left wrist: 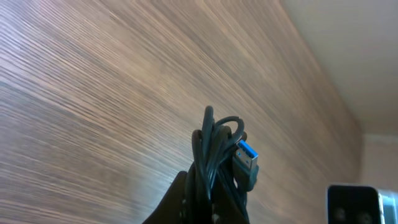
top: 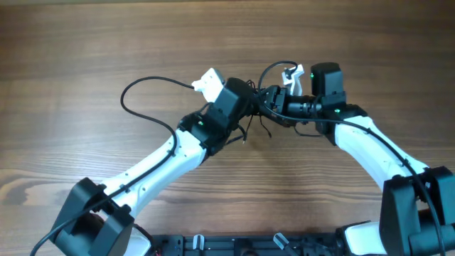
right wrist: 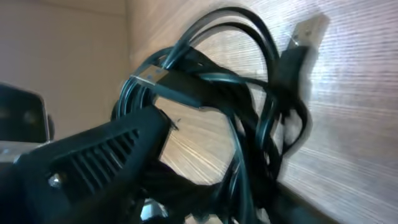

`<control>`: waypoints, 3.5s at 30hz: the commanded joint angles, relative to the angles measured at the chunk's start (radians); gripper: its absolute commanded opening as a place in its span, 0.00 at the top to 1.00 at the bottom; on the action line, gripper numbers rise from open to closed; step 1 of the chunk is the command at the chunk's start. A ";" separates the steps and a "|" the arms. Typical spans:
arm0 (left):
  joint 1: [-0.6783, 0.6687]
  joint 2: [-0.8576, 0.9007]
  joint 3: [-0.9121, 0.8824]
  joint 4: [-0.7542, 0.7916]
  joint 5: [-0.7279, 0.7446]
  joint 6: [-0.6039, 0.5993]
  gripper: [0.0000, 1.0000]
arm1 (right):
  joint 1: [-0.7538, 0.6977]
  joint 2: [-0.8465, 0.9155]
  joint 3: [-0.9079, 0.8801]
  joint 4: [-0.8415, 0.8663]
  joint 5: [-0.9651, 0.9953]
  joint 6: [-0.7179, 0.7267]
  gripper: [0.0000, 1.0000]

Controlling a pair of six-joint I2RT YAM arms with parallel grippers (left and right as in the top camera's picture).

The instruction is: Untangle cables

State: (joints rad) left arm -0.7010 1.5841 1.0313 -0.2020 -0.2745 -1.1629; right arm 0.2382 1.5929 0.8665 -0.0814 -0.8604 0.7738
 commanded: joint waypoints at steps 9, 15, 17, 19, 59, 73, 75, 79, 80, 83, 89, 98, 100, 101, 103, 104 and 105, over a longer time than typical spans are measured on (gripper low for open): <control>0.193 -0.011 0.003 0.019 0.257 -0.058 0.96 | 0.128 0.012 0.016 -0.002 0.082 -0.077 0.86; 0.275 -0.011 0.003 0.003 0.416 0.278 0.96 | 0.017 0.010 0.016 0.000 -0.193 -0.147 0.96; 0.252 -0.011 0.003 0.008 0.416 0.388 0.96 | -0.048 0.010 0.016 0.028 -0.314 -0.143 0.96; 0.201 -0.011 0.003 0.026 0.416 0.505 0.96 | -0.120 0.010 0.016 0.128 -0.424 -0.070 0.96; 0.195 -0.011 0.003 0.180 0.623 0.014 0.96 | -0.086 0.036 0.016 0.074 -0.100 -0.070 0.43; 0.222 -0.011 0.003 -0.169 0.372 -1.019 0.96 | -0.141 0.036 0.016 -0.235 0.146 -0.154 0.00; 0.223 -0.011 0.003 -0.177 0.369 -1.019 0.96 | -0.108 0.036 0.016 -0.247 0.146 -0.198 0.00; 0.241 -0.011 0.003 -0.173 0.356 -1.019 0.96 | -0.040 0.035 0.016 -0.256 0.146 -0.303 0.00; 0.249 -0.011 0.003 -0.173 0.355 -1.019 0.96 | -0.033 0.034 0.016 -0.255 0.147 -0.305 0.00; 0.273 -0.011 0.003 -0.164 0.389 -0.877 0.96 | -0.034 0.021 0.016 -0.259 0.138 -0.330 0.00; 0.278 -0.011 0.003 0.210 0.801 0.351 0.96 | -0.035 -0.054 0.016 -0.205 0.021 -0.382 0.02; 0.286 -0.011 0.003 0.167 0.842 0.538 0.96 | -0.034 -0.055 0.016 -0.227 0.021 -0.668 0.40; 0.306 -0.011 0.003 0.171 0.816 0.462 0.96 | -0.034 -0.055 0.016 -0.238 0.004 -0.687 0.34; 0.315 -0.011 0.003 0.168 0.778 0.427 0.96 | -0.034 -0.055 0.016 -0.241 -0.024 -0.666 0.21; 0.324 -0.011 0.003 0.165 0.641 0.442 0.96 | -0.043 -0.055 0.016 -0.233 -0.041 -0.557 0.10; 0.323 -0.011 0.003 0.164 0.620 0.492 0.96 | -0.048 -0.056 0.016 -0.222 -0.066 -0.565 0.09; 0.320 -0.011 0.003 0.161 0.621 0.541 0.96 | -0.053 -0.058 0.016 -0.208 -0.069 -0.590 0.08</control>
State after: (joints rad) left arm -0.3836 1.5898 1.0279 -0.0441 0.4335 -0.7052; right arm 0.2001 1.5543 0.8776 -0.3069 -0.8795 0.1829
